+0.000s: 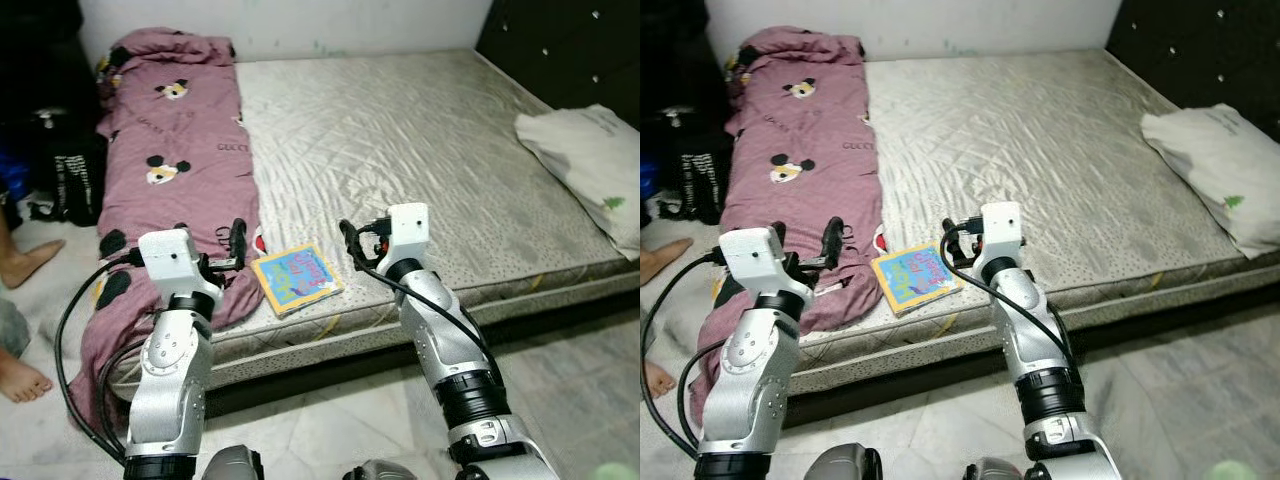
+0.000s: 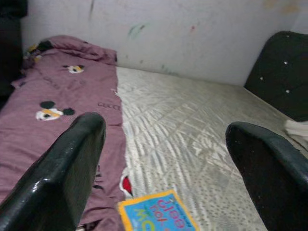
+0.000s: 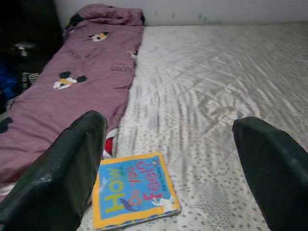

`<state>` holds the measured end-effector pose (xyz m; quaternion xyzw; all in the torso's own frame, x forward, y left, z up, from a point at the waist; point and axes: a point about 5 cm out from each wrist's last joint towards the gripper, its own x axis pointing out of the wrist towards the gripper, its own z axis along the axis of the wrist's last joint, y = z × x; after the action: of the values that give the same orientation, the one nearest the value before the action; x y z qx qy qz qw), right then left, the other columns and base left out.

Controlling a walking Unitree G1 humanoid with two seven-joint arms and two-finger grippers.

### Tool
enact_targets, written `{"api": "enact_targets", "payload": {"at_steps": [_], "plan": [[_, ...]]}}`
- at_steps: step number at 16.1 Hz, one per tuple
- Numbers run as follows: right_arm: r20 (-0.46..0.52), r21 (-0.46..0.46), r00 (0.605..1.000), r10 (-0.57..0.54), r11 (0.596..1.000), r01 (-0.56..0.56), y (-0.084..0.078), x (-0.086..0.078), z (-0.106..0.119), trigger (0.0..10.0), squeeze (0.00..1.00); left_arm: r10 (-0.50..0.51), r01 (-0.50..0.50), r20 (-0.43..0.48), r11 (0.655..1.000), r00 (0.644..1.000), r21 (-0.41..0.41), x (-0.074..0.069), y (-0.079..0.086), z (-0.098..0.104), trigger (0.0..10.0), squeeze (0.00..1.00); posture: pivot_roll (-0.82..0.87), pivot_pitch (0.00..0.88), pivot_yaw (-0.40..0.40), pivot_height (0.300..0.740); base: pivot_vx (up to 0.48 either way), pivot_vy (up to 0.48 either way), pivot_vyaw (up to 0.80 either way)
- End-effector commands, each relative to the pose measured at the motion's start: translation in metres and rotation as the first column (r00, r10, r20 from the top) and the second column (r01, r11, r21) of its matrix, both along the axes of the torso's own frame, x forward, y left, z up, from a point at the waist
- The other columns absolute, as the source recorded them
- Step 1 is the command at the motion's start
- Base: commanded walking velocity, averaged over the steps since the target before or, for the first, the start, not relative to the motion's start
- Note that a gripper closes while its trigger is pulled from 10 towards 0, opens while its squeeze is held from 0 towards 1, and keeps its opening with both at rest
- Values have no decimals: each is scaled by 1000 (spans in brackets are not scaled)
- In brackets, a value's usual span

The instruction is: Clean up the room

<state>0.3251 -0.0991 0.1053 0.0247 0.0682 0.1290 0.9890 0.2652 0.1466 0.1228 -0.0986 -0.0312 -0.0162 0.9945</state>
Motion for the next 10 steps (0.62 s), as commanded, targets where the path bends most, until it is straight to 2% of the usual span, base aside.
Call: {"api": "enact_targets", "payload": {"at_steps": [1,4,6,10], "plan": [[4,-2,1000,-4,1000,4,-2,1,1,10000,0,-8,8,14,1000,1000,-1,1,-1,4,10000,0,-51,0,-38,740,251,0,0],[14,-8,1000,5,1000,-5,-1,0,2,10000,0,-9,9,14,1000,1000,3,0,-1,4,10000,0,-51,0,-37,740,297,0,0],[15,-7,1000,6,1000,-6,-1,0,2,10000,0,-10,10,14,1000,1000,1,0,-1,4,10000,0,-51,0,-37,740,322,0,453],[10,-4,1000,0,1000,0,-1,0,1,10000,0,-19,19,16,1000,1000,-1,1,-2,4,10000,0,-53,0,-34,740,337,0,0]]}}
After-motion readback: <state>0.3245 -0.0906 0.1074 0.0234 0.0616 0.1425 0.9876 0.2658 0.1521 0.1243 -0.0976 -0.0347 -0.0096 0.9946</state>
